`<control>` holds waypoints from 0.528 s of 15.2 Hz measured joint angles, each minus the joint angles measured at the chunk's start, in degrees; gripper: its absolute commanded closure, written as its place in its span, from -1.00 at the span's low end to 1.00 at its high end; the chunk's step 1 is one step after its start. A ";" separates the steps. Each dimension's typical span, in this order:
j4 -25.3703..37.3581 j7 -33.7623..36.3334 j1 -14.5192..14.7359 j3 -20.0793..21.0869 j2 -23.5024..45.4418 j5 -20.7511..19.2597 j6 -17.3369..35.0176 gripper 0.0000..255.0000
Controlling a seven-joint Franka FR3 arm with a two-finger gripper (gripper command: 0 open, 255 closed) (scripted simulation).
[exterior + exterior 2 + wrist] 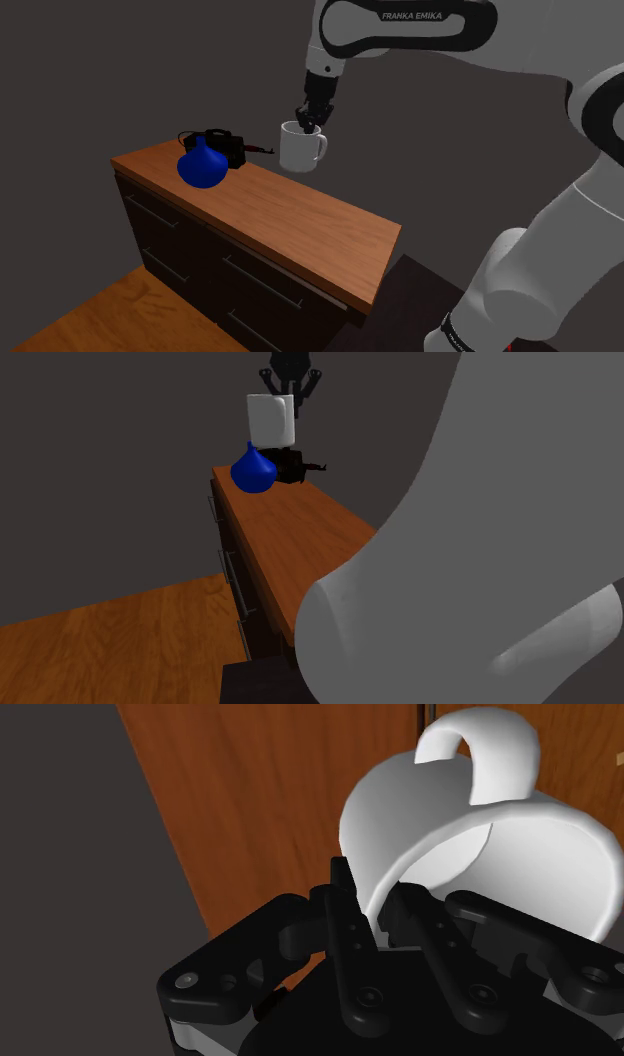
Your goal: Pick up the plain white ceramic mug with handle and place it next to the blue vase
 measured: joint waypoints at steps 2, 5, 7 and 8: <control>3.79 0.99 0.36 0.59 3.68 -0.22 -0.12 1.00; 12.50 2.91 1.18 1.61 11.10 -0.90 -1.43 1.00; 18.59 4.08 1.84 2.18 15.88 -1.45 -2.78 1.00; 21.85 4.42 2.08 2.31 18.31 -1.72 -3.61 1.00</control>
